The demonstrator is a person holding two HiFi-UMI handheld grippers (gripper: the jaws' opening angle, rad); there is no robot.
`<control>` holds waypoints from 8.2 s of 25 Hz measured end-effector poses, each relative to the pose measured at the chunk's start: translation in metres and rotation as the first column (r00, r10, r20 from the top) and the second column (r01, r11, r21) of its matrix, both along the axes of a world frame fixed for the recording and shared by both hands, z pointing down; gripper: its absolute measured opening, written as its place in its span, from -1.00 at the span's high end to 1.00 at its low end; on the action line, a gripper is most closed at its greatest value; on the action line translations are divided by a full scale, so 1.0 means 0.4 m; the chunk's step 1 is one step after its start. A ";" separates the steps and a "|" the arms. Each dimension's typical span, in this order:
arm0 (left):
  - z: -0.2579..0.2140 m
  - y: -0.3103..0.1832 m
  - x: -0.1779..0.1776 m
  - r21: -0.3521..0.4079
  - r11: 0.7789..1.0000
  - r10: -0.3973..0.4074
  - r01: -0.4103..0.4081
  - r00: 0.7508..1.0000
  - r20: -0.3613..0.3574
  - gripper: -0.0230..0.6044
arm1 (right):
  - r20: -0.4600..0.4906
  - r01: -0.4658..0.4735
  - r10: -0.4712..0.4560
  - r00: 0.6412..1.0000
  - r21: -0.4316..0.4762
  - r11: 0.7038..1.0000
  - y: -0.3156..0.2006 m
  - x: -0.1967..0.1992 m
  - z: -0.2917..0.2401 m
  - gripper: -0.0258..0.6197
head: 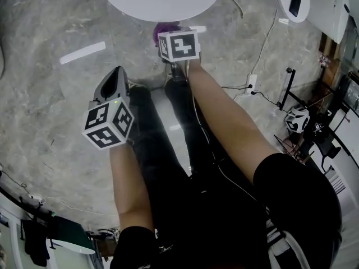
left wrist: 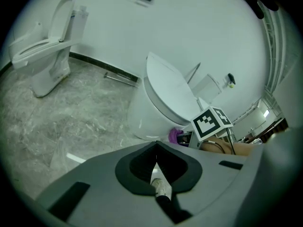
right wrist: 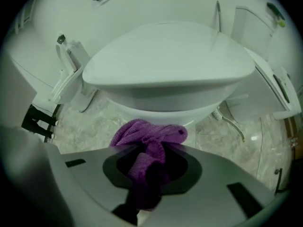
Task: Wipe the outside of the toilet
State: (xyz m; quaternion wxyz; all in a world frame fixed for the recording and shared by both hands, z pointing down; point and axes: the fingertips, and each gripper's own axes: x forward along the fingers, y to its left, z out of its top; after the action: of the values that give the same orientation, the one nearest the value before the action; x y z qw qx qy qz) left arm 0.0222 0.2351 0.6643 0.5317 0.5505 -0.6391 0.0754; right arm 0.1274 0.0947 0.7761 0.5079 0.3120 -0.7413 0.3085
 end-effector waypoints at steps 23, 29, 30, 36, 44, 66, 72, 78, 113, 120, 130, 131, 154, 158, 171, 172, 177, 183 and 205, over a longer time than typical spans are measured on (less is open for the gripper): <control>0.003 0.175 -0.395 -0.019 0.998 -0.063 0.063 0.998 -0.012 0.91 | 0.065 -0.285 0.281 0.957 0.070 0.956 0.046 -0.352 -0.024 0.64; 0.005 0.145 -0.476 -0.045 0.997 -0.055 0.055 0.998 0.011 0.91 | 0.112 -0.375 0.366 0.924 0.079 0.924 0.022 -0.415 -0.028 0.64; 0.007 0.134 -0.488 -0.049 0.998 -0.048 0.049 0.999 0.013 0.91 | 0.122 -0.391 0.381 0.916 0.074 0.917 0.017 -0.427 -0.025 0.64; 0.027 0.049 -0.545 -0.077 0.997 0.021 -0.020 1.000 0.017 0.91 | 0.155 -0.525 0.514 0.843 0.035 0.850 -0.013 -0.480 -0.009 0.64; -0.009 -0.145 -0.632 -0.076 0.995 0.067 -0.065 0.997 0.027 0.91 | 0.302 -0.735 0.741 0.600 -0.159 0.660 -0.077 -0.550 -0.044 0.64; 0.005 -0.464 -0.848 -0.168 0.981 0.107 -0.101 0.994 0.023 0.91 | 0.287 -0.869 0.923 0.256 -0.350 0.350 -0.284 -0.738 -0.075 0.64; 0.039 -0.524 -0.890 -0.171 0.966 0.193 -0.194 0.981 -0.027 0.91 | 0.287 -0.906 0.940 0.183 -0.322 0.275 -0.343 -0.783 -0.059 0.64; 0.038 -0.604 -0.970 -0.139 0.947 0.282 -0.288 0.957 -0.060 0.91 | 0.312 -0.937 0.943 0.113 -0.282 0.205 -0.432 -0.850 -0.056 0.64; 0.146 -0.897 -1.301 -0.091 0.878 0.451 -0.469 0.877 -0.168 0.91 | 0.337 -0.965 0.939 0.069 -0.214 0.148 -1.006 -1.201 0.035 0.64; 0.164 -0.914 -1.362 -0.081 0.886 0.441 -0.456 0.884 -0.152 0.91 | 0.391 -0.963 0.915 0.102 -0.190 0.189 -1.147 -1.284 0.019 0.64; 0.162 -0.895 -1.413 -0.091 0.896 0.420 -0.434 0.897 -0.139 0.91 | 0.442 -0.961 0.879 0.178 -0.115 0.252 -1.273 -1.353 0.016 0.64; 0.161 -0.895 -1.423 -0.093 0.902 0.410 -0.422 0.904 -0.126 0.91 | 0.461 -0.951 0.862 0.211 -0.106 0.290 -1.287 -1.370 0.008 0.64; -0.404 -0.825 -0.930 0.236 0.940 0.236 -0.247 0.969 0.077 0.91 | 0.587 -0.511 0.138 0.798 0.536 0.672 -0.769 -0.807 -0.831 0.61; -0.649 -0.687 -0.713 0.307 0.917 0.232 -0.256 0.966 0.113 0.91 | 0.623 -0.574 0.182 0.761 0.516 0.636 -0.620 -0.534 -1.047 0.61; -1.350 -0.402 -0.312 0.503 0.781 0.191 -0.370 0.909 0.371 0.91 | 0.674 -0.568 0.006 0.738 0.617 0.545 -0.250 -0.205 -1.648 0.61; -1.382 -0.396 -0.303 0.506 0.774 0.193 -0.382 0.902 0.386 0.91 | 0.680 -0.570 -0.008 0.733 0.621 0.538 -0.241 -0.205 -1.685 0.61; -1.537 -0.387 -0.292 0.524 0.737 0.198 -0.426 0.878 0.436 0.91 | 0.719 -0.601 -0.071 0.692 0.627 0.496 -0.229 -0.217 -1.882 0.61; -1.717 -0.417 -0.311 0.568 0.680 0.182 -0.464 0.857 0.483 0.91 | 0.714 -0.595 -0.148 0.684 0.664 0.453 -0.236 -0.265 -2.073 0.61; -1.815 -0.421 -0.399 0.647 0.589 0.200 -0.484 0.863 0.464 0.91 | 0.692 -0.574 -0.231 0.684 0.706 0.415 -0.200 -0.415 -2.163 0.61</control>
State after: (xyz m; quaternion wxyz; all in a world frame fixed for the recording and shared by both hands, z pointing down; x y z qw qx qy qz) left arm -0.1375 0.0667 -0.0615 0.1140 0.8109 -0.5740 0.0041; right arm -0.0387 0.0145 -0.0892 -0.1018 0.4698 -0.8767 0.0163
